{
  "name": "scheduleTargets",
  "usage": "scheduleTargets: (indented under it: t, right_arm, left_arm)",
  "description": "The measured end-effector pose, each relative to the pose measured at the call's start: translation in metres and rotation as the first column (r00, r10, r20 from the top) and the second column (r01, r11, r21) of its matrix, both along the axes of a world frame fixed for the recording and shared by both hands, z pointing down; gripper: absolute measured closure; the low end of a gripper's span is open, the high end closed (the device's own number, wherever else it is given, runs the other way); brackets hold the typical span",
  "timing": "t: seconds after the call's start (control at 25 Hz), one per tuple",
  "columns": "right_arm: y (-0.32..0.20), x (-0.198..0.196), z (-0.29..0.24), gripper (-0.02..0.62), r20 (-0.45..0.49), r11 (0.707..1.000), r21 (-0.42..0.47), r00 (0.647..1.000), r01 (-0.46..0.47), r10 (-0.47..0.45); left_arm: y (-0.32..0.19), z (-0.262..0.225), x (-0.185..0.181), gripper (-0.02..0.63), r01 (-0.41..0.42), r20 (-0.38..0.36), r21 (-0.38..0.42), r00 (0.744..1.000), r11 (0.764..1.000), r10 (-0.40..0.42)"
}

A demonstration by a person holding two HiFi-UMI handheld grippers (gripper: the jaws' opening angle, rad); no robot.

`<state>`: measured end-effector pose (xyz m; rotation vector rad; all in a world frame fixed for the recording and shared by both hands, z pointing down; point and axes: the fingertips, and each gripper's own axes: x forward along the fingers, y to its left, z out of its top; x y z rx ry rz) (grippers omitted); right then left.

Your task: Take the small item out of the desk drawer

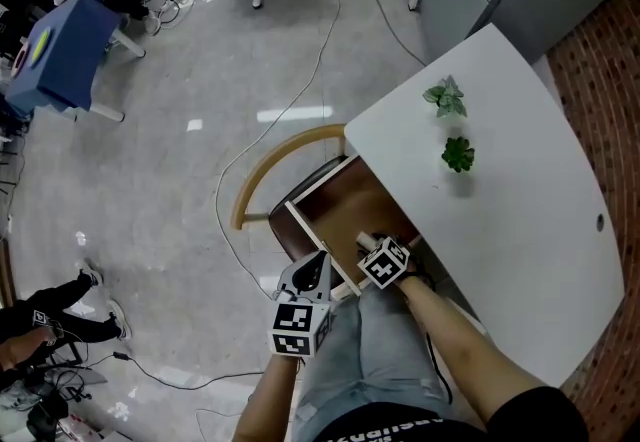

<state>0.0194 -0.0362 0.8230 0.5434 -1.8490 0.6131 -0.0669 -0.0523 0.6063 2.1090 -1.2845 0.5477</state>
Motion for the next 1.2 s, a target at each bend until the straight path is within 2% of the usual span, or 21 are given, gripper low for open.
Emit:
scheduleTargets:
  t: [0.76,1.2]
  right_arm:
    - [0.003,-0.007,0.043,0.382,-0.052,0.992,-0.099,0.995,0.082,-0.087]
    - [0.009,-0.001,0.070,0.394,-0.140,0.978,-0.164,0.978,0.132,-0.156]
  left_arm:
    - [-0.002,0.026,-0.004,0.600,0.010,0.012,-0.042,1.000,0.999,-0.009]
    - [-0.006,0.036,-0.004,0.600,0.022,0.002,-0.049,1.000,0.999,-0.022]
